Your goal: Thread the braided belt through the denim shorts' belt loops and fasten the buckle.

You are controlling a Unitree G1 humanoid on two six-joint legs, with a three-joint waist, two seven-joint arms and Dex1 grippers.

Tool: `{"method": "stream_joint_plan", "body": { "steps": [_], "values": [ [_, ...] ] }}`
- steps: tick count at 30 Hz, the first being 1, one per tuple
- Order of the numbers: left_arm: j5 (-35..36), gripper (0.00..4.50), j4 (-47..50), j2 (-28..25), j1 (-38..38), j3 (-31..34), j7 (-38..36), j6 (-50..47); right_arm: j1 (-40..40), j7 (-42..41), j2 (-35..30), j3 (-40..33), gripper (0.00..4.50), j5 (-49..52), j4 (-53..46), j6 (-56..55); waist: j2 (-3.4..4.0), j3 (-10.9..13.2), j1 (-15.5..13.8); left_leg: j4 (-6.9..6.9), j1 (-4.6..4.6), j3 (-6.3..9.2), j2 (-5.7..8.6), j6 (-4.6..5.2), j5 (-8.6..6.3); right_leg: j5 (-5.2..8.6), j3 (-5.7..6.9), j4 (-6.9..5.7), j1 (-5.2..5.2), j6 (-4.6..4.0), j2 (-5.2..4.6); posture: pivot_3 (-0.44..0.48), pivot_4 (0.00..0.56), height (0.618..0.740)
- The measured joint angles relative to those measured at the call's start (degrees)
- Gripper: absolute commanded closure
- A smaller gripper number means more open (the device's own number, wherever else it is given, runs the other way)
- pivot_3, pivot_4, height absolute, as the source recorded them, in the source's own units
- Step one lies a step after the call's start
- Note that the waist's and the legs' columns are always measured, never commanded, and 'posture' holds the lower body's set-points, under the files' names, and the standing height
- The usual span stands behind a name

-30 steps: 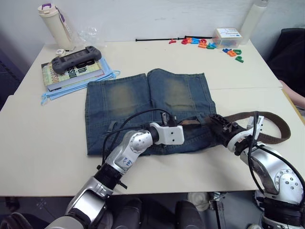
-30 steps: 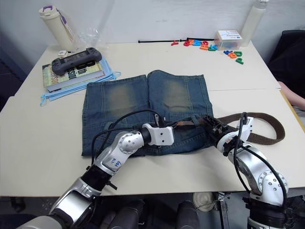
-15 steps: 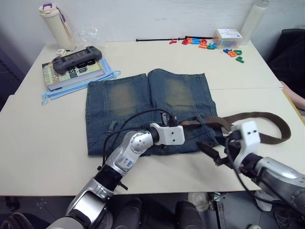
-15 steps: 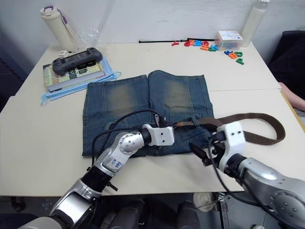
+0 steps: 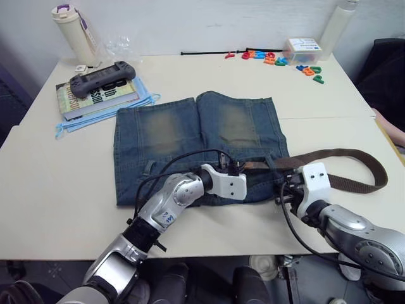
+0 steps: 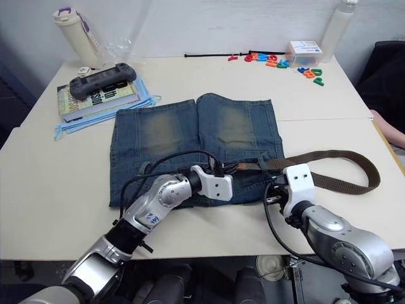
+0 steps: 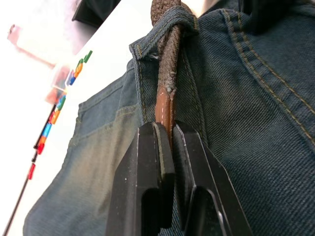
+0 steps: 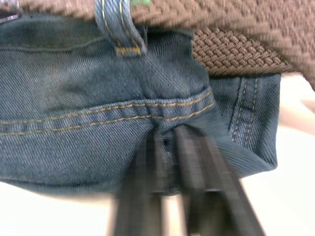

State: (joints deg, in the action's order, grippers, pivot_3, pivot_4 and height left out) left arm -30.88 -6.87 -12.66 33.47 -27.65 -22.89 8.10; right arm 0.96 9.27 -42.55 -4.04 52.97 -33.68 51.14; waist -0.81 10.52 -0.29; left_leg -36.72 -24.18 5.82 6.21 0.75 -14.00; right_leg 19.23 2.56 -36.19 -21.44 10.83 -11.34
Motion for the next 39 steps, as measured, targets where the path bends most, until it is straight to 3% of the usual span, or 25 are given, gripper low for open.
{"method": "stream_joint_plan", "body": {
  "steps": [7,11,15,28,39],
  "values": [
    [-3.7,4.50,0.9,-3.1,1.2,-0.5,1.8,4.8,1.3,1.0,3.8,-0.8,4.34,-0.4,0.0,1.9,0.00,0.0,0.4,0.00,0.01,0.01,-0.02,-0.01,0.00,0.00,0.00,-0.12,-0.01,0.00,0.03,0.000,0.150,0.714],
    [-3.5,4.50,6.0,-10.9,-0.6,1.2,0.5,10.4,2.7,1.4,6.4,-1.4,4.34,-0.3,0.0,4.1,0.02,0.0,0.6,0.01,0.04,0.01,-0.04,-0.04,0.00,0.00,-0.04,-0.20,-0.05,-0.01,0.05,0.000,0.150,0.714],
    [-2.4,4.50,9.9,-15.3,-5.1,4.4,-0.5,12.0,2.9,1.2,7.7,-3.2,4.34,-0.3,0.0,6.2,0.02,0.0,0.4,0.00,0.04,0.03,-0.03,-0.04,0.00,0.00,-0.04,-0.21,-0.05,-0.01,0.04,0.000,0.150,0.714],
    [-1.9,4.50,15.3,-18.2,-13.5,13.3,0.4,9.4,2.3,1.3,10.9,-9.6,4.34,2.4,-0.9,11.8,0.02,0.0,0.2,0.02,0.03,0.05,-0.02,-0.04,-0.02,0.00,-0.04,-0.20,-0.05,-0.01,0.02,0.000,0.150,0.714],
    [-0.1,4.50,15.9,-18.5,-16.2,14.2,-0.3,8.4,-0.6,3.5,8.9,-19.9,4.34,7.8,-0.8,18.8,0.02,0.0,-1.2,0.02,0.02,0.01,0.03,0.01,-0.06,0.00,-0.04,-0.14,-0.04,-0.01,-0.05,0.000,0.150,0.714]
  ]
}}
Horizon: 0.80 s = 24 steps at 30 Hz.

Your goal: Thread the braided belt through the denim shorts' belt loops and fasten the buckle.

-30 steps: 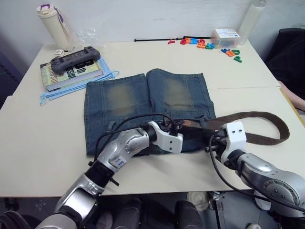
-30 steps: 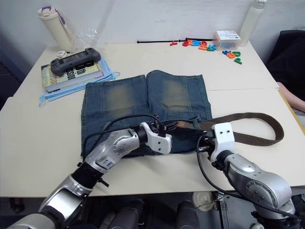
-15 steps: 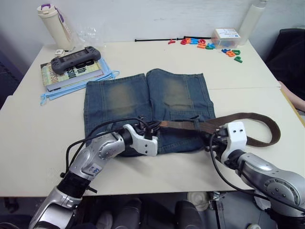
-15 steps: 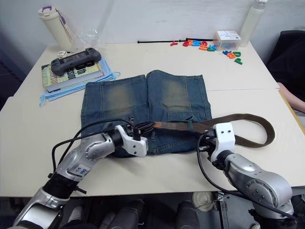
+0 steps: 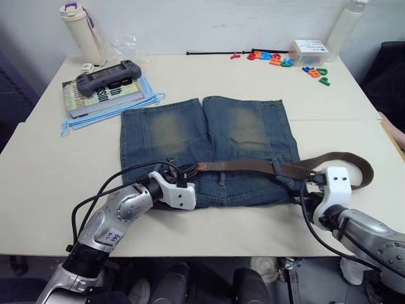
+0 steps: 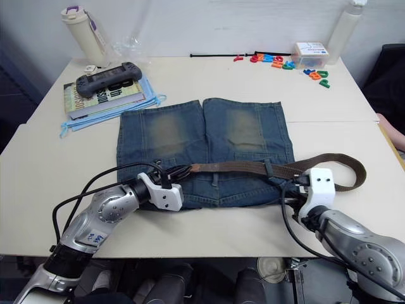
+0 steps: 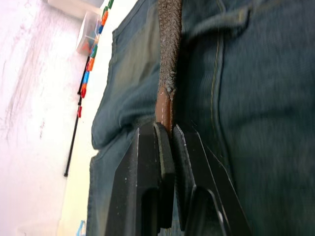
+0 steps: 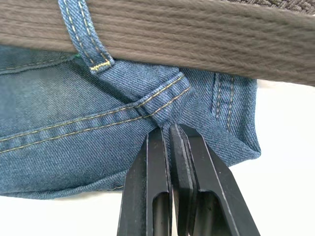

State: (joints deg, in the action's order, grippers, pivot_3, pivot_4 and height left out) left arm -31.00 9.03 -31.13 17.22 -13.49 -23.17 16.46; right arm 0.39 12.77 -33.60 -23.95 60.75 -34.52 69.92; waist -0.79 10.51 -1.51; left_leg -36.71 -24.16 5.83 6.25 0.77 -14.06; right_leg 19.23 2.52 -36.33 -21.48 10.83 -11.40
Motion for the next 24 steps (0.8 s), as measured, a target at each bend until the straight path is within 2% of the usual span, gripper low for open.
{"method": "stream_joint_plan", "body": {
  "steps": [21,22,24],
  "values": [
    [1.4,4.50,-1.0,4.4,3.8,-2.4,-0.9,-0.8,4.4,3.7,0.9,-3.9,4.34,-6.5,0.0,1.7,0.00,0.0,0.2,0.00,-0.01,-0.04,-0.02,0.00,0.00,0.00,0.00,-0.03,-0.01,0.00,0.01,0.000,0.150,0.714],
    [1.4,4.50,-1.1,4.5,4.1,-2.6,-0.9,-0.8,5.1,3.7,1.2,-4.8,3.88,-5.8,-0.4,1.9,0.00,0.0,0.2,0.00,0.00,-0.04,-0.02,-0.01,0.00,0.00,0.00,-0.04,-0.01,0.00,0.01,0.000,0.150,0.714],
    [1.4,4.50,-1.1,4.7,4.4,-2.8,-0.9,-0.8,5.4,3.7,1.2,-6.1,3.44,-4.8,-1.4,2.1,0.00,0.0,0.2,0.00,-0.01,-0.03,-0.02,0.00,0.00,0.00,0.00,-0.03,-0.01,0.00,0.01,0.000,0.150,0.714]
  ]
}}
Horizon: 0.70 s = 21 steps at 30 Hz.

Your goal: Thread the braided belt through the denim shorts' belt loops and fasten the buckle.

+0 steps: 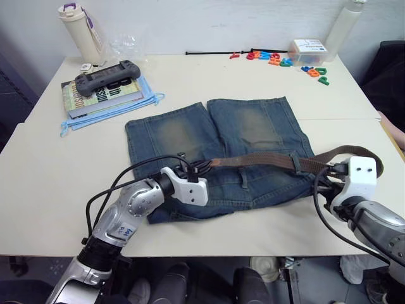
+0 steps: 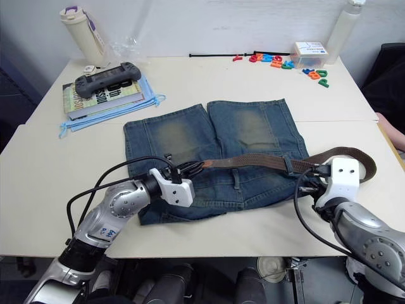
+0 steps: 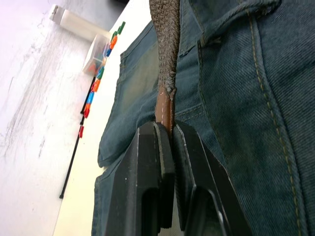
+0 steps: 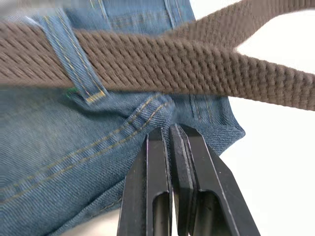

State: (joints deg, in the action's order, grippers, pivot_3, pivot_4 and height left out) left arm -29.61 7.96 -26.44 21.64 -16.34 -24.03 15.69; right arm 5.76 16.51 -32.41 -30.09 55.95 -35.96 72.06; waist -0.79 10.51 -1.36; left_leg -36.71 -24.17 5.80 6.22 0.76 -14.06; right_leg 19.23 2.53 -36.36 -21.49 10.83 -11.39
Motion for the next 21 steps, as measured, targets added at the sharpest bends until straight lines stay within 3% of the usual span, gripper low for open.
{"method": "stream_joint_plan", "body": {
  "steps": [3,5,7,10,13,16,21],
  "values": [
    [0.0,4.50,-0.4,0.3,0.5,-0.4,0.0,0.0,0.4,0.3,0.0,-2.7,2.08,3.4,-1.9,0.8,0.00,0.0,0.0,0.00,0.00,-0.01,-0.01,0.00,0.00,0.00,0.00,0.00,0.00,0.00,0.01,0.000,0.150,0.714],
    [0.0,4.50,-0.9,0.6,0.6,-0.6,0.0,0.1,0.7,0.7,0.0,-4.2,0.88,6.6,-2.6,1.0,0.00,0.0,0.1,0.00,0.01,-0.01,-0.01,0.00,0.00,0.00,0.00,-0.01,0.00,0.00,0.01,0.000,0.150,0.714],
    [0.0,4.50,-1.5,0.6,0.6,-0.6,0.0,0.1,1.2,1.9,-0.2,-5.2,0.19,11.3,-2.9,0.9,0.00,0.0,0.2,0.00,0.01,-0.01,-0.02,0.00,0.00,0.00,0.00,-0.02,0.00,0.00,0.02,0.000,0.150,0.714],
    [-0.1,4.50,-2.0,0.8,1.0,-0.7,0.0,0.1,1.0,7.2,-3.3,-5.0,0.09,26.9,-2.6,-3.3,0.00,0.0,0.2,-0.01,0.00,-0.01,-0.01,0.00,0.00,0.00,0.01,-0.01,0.01,0.00,-0.01,0.000,0.150,0.714],
    [-0.1,4.50,-2.0,1.0,2.0,-0.8,0.1,0.1,-0.5,13.8,-7.7,0.2,0.09,45.8,-3.2,-12.9,0.00,0.0,0.2,-0.02,0.01,0.00,-0.03,0.00,0.00,0.00,0.04,0.05,0.06,0.00,-0.02,0.000,0.150,0.714],
    [-0.1,4.50,-2.1,1.0,2.3,-0.9,0.1,0.4,-2.5,18.0,-6.0,7.0,0.09,54.0,-5.2,-22.8,0.00,0.0,0.3,-0.02,0.02,0.01,-0.05,0.00,0.00,0.00,0.05,0.03,0.06,0.00,0.00,0.000,0.150,0.714],
    [-0.2,4.50,-2.2,1.2,2.5,-1.1,0.4,0.6,-2.6,23.1,1.3,17.9,0.09,55.6,-4.6,-33.3,-0.01,0.0,0.9,-0.15,0.00,0.04,-0.01,0.02,-0.01,0.00,0.03,-0.08,0.04,0.01,0.00,0.000,0.150,0.714]
  ]
}}
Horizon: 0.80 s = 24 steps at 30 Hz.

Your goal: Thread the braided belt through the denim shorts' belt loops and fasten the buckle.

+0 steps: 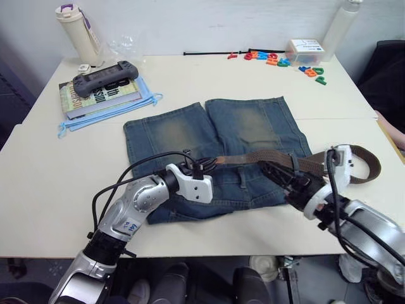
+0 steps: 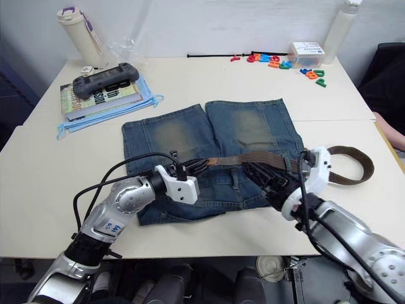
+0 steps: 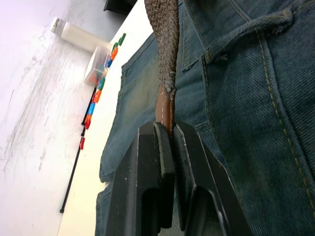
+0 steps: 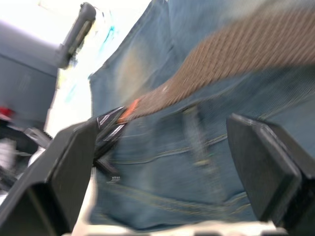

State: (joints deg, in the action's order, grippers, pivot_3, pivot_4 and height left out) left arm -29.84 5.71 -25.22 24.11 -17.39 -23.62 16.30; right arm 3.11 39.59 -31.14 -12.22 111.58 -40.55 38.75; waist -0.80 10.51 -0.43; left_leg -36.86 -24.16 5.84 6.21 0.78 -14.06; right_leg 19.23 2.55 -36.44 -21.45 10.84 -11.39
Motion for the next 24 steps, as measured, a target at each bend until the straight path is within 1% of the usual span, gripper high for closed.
{"method": "stream_joint_plan", "body": {
  "steps": [2,7,11,16,18,19,20,21,22,23,24],
  "values": [
    [0.0,4.50,0.0,0.2,0.1,0.0,0.3,0.1,0.6,1.9,2.1,3.3,0.09,0.0,1.5,-2.2,0.00,0.0,0.4,0.00,0.00,0.03,-0.01,0.00,0.00,0.00,0.00,-0.02,-0.01,0.00,0.02,0.000,0.150,0.714],
    [-0.4,4.50,0.0,0.4,0.3,-0.5,1.0,1.1,4.0,4.1,8.0,7.9,0.09,-0.1,6.6,-6.5,0.01,0.0,0.7,0.03,0.02,0.05,-0.04,-0.03,0.01,0.00,-0.02,-0.05,-0.05,-0.01,0.07,0.000,0.150,0.714],
    [-0.9,4.50,0.0,0.3,0.2,-0.5,1.2,1.2,6.0,4.0,11.4,7.6,0.09,-0.9,10.2,-9.7,0.01,0.0,0.6,0.03,0.01,0.05,-0.01,-0.02,0.01,0.00,-0.04,-0.05,-0.06,-0.01,0.06,0.000,0.150,0.714],
    [-1.0,4.50,0.1,0.2,0.2,-0.5,1.3,1.2,7.0,3.7,12.2,7.1,0.09,-1.9,11.5,-10.9,0.01,0.0,0.6,0.05,0.01,0.04,-0.02,-0.03,0.01,0.01,-0.05,-0.05,-0.09,-0.01,0.07,0.000,0.150,0.714],
    [-1.0,4.50,0.2,0.2,0.2,-0.5,1.3,1.2,7.0,3.6,12.5,7.1,0.59,-2.4,11.6,-11.2,0.01,0.0,0.6,0.05,0.01,0.03,-0.02,-0.03,0.01,0.01,-0.07,-0.07,-0.10,-0.01,0.07,0.000,0.150,0.714],
    [-1.0,4.50,0.2,0.2,0.2,-0.5,1.3,1.2,7.0,3.5,12.6,7.1,0.77,-2.5,11.6,-11.2,0.01,0.0,0.6,0.05,0.01,0.03,-0.02,-0.03,0.01,0.01,-0.07,-0.07,-0.10,-0.01,0.07,0.000,0.150,0.714],
    [-1.0,4.50,0.2,0.1,0.2,-0.5,1.3,1.2,7.0,3.5,12.9,7.1,1.35,-2.7,11.6,-11.4,0.01,0.0,0.6,0.05,0.01,0.03,-0.02,-0.03,0.01,0.01,-0.07,-0.06,-0.11,-0.01,0.07,0.000,0.150,0.714],
    [-1.0,4.50,0.2,0.1,0.2,-0.5,1.3,1.2,7.0,3.4,13.4,7.1,1.69,-3.1,11.6,-11.5,0.01,0.0,0.6,0.05,0.01,0.03,-0.02,-0.03,0.01,0.00,-0.07,-0.07,-0.11,-0.01,0.07,0.000,0.150,0.714],
    [-1.0,4.50,0.2,0.1,0.2,-0.5,1.3,1.2,7.0,3.3,13.8,7.1,2.28,-3.4,11.6,-11.7,0.01,0.0,0.6,0.06,0.01,0.03,-0.02,-0.03,0.01,0.01,-0.08,-0.07,-0.11,-0.01,0.07,0.000,0.150,0.714],
    [-1.0,4.50,0.3,0.1,0.2,-0.5,1.3,1.2,7.0,3.3,14.1,7.1,2.67,-3.7,11.6,-11.9,0.01,0.0,0.6,0.06,0.01,0.03,-0.02,-0.03,0.01,0.01,-0.08,-0.07,-0.11,-0.01,0.07,0.000,0.150,0.714],
    [-1.0,4.50,0.3,0.1,0.2,-0.5,1.3,1.2,7.0,3.2,14.2,7.1,2.97,-4.0,11.6,-12.1,0.01,0.0,0.6,0.06,0.01,0.03,-0.02,-0.03,0.01,0.01,-0.08,-0.07,-0.12,-0.01,0.07,0.000,0.150,0.714]
  ]
}}
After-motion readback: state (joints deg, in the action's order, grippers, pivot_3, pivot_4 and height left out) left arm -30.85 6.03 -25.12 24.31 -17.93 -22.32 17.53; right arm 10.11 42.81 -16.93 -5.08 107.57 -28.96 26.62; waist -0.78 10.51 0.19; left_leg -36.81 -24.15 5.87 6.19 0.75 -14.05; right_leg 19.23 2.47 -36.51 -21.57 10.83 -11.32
